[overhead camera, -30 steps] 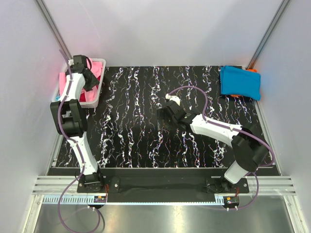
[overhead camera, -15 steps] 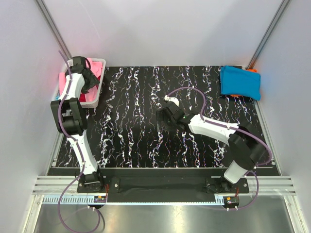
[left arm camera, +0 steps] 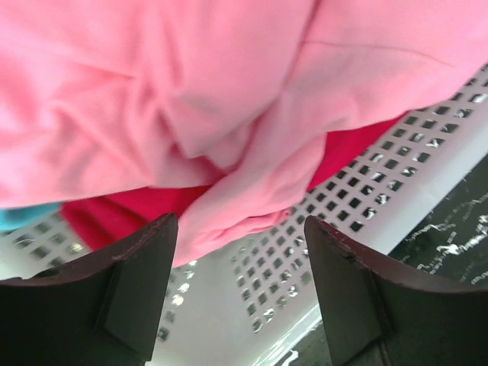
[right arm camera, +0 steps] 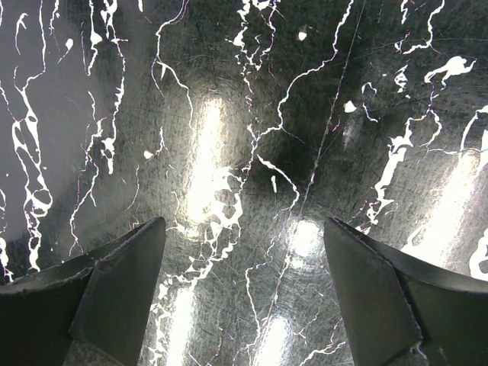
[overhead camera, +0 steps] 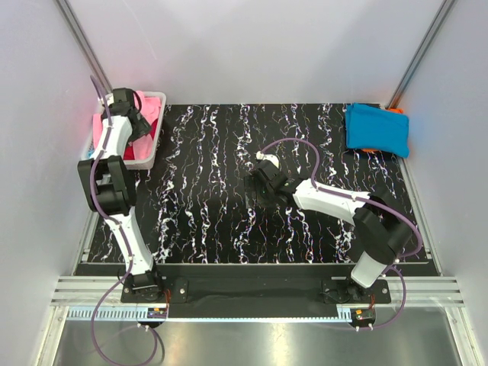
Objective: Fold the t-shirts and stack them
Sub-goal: Grab the tshirt from the pile
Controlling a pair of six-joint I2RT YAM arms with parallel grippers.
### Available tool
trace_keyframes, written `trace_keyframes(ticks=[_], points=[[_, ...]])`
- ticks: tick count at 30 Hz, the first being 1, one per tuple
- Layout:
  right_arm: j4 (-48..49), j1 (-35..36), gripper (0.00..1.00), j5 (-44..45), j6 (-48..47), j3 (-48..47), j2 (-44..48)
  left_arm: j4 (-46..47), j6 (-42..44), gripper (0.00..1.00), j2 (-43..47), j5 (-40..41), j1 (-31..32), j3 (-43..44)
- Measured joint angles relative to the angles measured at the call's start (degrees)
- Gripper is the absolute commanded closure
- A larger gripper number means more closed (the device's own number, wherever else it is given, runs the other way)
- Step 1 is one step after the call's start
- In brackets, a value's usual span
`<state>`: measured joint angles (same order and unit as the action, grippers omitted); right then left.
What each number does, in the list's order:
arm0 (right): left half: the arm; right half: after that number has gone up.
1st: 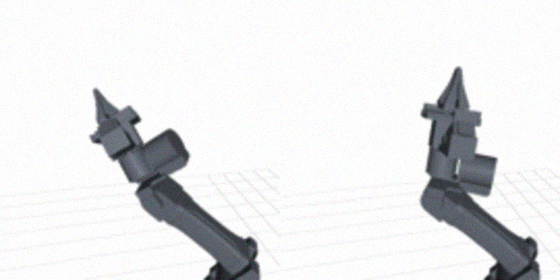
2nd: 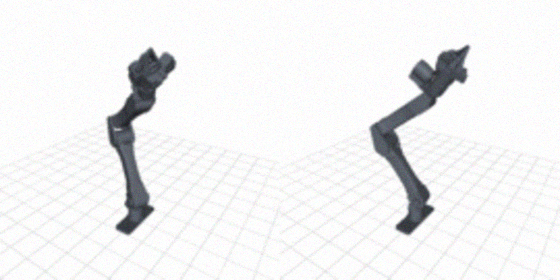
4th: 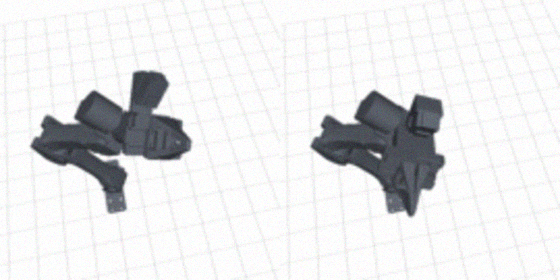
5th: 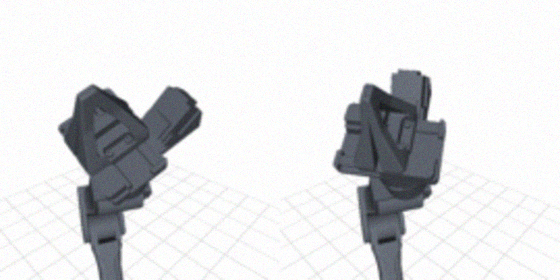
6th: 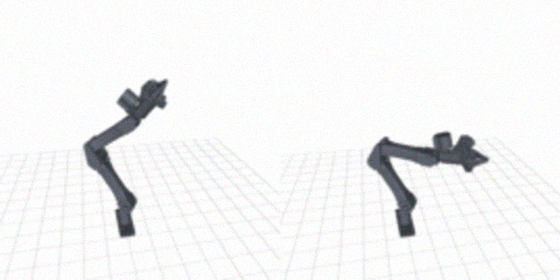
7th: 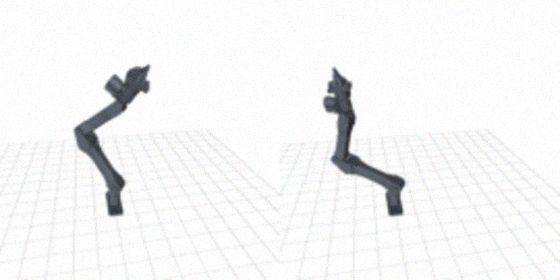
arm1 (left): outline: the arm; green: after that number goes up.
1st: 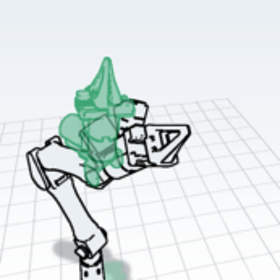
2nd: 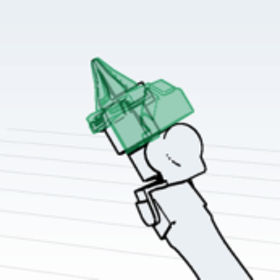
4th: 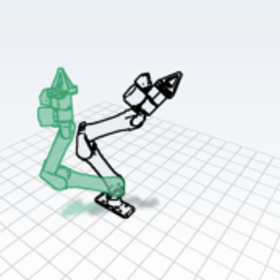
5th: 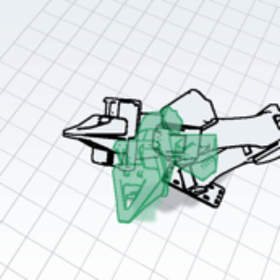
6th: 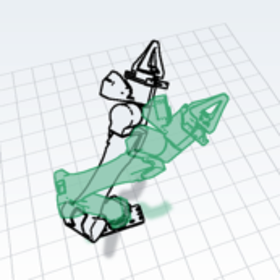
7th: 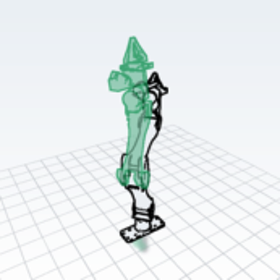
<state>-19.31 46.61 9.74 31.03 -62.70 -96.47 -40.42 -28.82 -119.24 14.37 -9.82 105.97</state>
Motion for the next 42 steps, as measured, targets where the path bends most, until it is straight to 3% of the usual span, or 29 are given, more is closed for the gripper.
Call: trace_keyframes(ticks=[6,13,20,27,30,32,34,35,36,42], points=[[0.02,0.00,0.08,0.00,0.00,-0.11,-0.09,1.16,0.09,0.30,2.29,3.67,0.00,-0.83],[-0.02,0.00,0.08,0.09,0.00,-0.11,-0.09,1.55,-0.15,0.34,1.84,2.38,0.00,-0.90],[-0.02,0.00,0.08,0.26,-0.02,-0.11,-0.09,1.75,-1.05,0.46,0.98,2.12,0.00,-0.96],[-0.07,0.00,0.08,0.70,-0.22,-0.11,-0.09,2.67,-1.66,0.48,-1.01,1.84,0.00,-0.98],[-0.11,0.00,0.08,1.09,-0.26,-0.11,-0.09,2.67,-1.90,0.57,-1.92,1.46,0.00,-1.01],[-0.13,0.00,0.08,1.31,-0.31,-0.11,-0.09,2.73,-2.21,0.74,-2.14,1.22,0.00,-1.27],[-0.24,0.00,0.08,1.33,-0.37,-0.11,-0.09,2.69,-2.54,0.82,-2.14,1.05,0.00,-1.53],[-0.31,0.00,0.08,1.36,-0.37,-0.11,-0.07,2.71,-2.64,0.95,-2.14,1.01,0.00,-1.57],[-0.33,0.00,0.08,1.38,-0.37,-0.11,-0.07,2.75,-2.82,1.00,-2.14,0.96,0.00,-1.68],[-0.35,0.00,0.08,1.66,-0.35,-0.11,-0.02,3.13,-2.82,1.00,-1.90,0.59,0.00,-2.80]])
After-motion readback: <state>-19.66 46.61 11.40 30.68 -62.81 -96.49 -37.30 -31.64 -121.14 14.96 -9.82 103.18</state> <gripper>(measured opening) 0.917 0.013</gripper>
